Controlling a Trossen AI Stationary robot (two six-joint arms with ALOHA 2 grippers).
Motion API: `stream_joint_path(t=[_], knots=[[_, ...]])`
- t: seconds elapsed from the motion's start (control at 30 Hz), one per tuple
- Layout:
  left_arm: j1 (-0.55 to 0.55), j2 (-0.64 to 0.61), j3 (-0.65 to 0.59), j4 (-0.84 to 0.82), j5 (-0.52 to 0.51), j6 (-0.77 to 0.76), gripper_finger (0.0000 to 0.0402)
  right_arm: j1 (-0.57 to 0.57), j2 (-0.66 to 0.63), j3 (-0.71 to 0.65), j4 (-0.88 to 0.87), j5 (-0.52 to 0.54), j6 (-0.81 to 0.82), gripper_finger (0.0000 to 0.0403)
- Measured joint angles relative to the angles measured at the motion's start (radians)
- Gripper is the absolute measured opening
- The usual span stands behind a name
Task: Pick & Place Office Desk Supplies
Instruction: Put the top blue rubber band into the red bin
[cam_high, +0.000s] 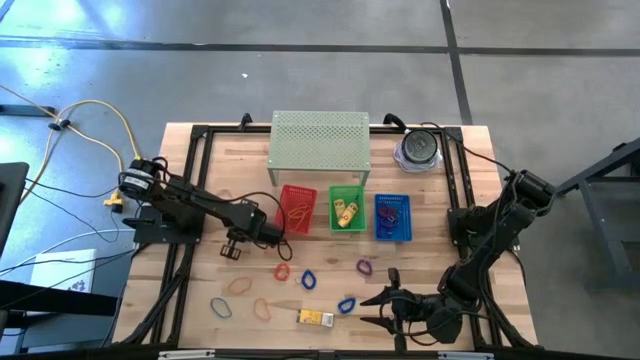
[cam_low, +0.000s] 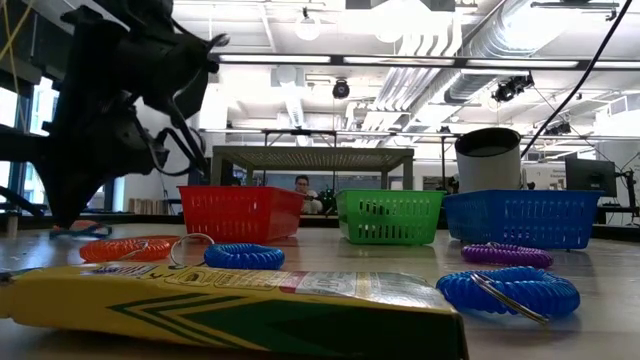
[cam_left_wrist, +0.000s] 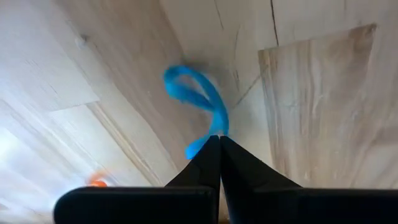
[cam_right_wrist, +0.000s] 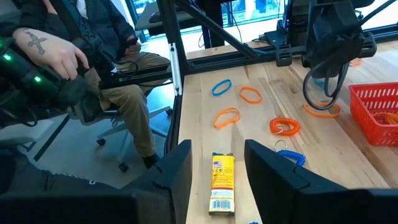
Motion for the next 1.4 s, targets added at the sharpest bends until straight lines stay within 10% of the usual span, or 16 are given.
stream_joint_path(t=[0.97, 1.4], knots=[[-0.001, -0.002, 0.007, -0.060, -0.074, -0.113, 0.0005, 0.000, 0.000, 0.000, -0.007, -0.001, 0.000, 0.0135], [-0.156, -0.002, 0.008, -0.061, -0.077, -0.099, 0.0141, 0.000, 0.000, 0.000, -0.009, -0.001, 0.000, 0.0135]])
